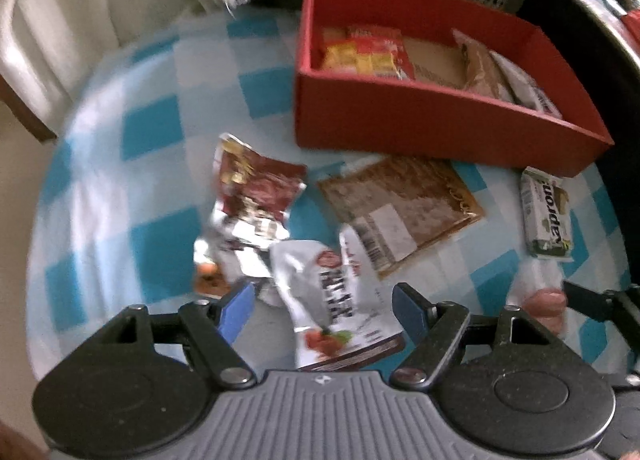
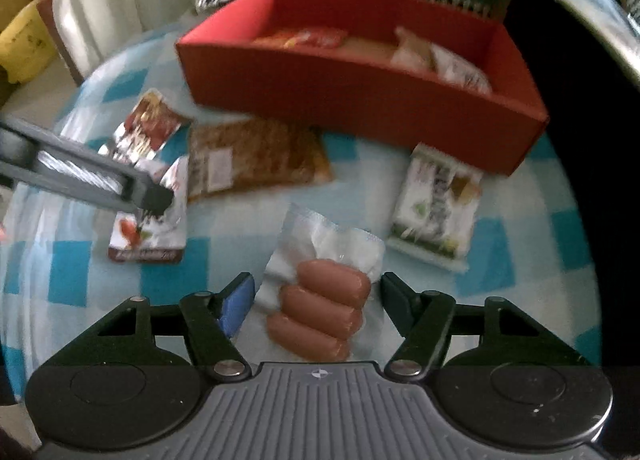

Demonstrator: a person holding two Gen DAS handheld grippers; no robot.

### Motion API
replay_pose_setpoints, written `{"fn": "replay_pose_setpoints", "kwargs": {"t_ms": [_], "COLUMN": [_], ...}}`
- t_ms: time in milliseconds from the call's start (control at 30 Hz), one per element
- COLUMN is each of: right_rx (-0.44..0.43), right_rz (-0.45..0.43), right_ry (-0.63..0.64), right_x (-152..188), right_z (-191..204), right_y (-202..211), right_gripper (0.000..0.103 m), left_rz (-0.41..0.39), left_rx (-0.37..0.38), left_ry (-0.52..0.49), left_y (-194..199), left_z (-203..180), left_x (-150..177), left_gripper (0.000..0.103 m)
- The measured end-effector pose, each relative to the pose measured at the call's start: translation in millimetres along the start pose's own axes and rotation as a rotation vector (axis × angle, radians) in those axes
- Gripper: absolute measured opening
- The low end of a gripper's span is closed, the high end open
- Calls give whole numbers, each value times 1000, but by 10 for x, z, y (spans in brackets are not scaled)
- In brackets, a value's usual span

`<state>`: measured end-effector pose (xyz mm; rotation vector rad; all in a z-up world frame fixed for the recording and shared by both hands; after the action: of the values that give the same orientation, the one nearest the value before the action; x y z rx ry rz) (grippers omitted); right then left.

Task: Organize snacks
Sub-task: 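Grasp the white duck-neck bag with the left tool while the right reaches the sausage packet, then grasp the blue candy packet with the right tool while the left holds its bag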

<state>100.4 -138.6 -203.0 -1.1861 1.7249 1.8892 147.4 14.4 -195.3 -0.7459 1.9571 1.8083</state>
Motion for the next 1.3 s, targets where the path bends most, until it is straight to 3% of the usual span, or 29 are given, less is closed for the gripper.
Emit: {"fn": "replay_pose_setpoints", "kwargs": {"t_ms": [100,233,500,567,667,900,1300], "right_rx": [-8,-50,-86,-85,-84,-74,-68], "right_rz": [-29,-40,-43,-51,-62,-73,-104], "right_ry": [-19,-77,-99,-105,-108,-124,-139], "right_x": [-92,-121,-182,-208,-228,-251,-355], "right_z": [-98,-149,-164,-175,-199,-280,-325], "right_y": [4,13,36,52,79,108,132], "right_gripper": [75,76,76,76,76,76,76], "left_rz": [12,-3,-17,-29,-52,-44,-146], "left_rx": [-54,-123,-128,-129,-109,-65,-22], "left_ry": [3,-25,-13,-15,-28,-4,-88], "left_y": [-155,-239,-185,-168,-125,-53,222], "left_z": [-70,-116,52,42,-24,-47,-222], "left_x": [35,43,79,76,46,26,-135], "left_gripper": [72,83,85,80,54,49,49]}}
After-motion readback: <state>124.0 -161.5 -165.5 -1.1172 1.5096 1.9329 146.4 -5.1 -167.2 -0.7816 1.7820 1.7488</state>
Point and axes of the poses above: each gripper's, at about its wrist camera, not at the fingertips, and y roughly against the way its jaws point, z to its left, x to its underside, the point moved 10 cm from there along -y, roughly the way its jaws point, and after that the axes turned 15 degrees about -z, right-handed, at the moved point
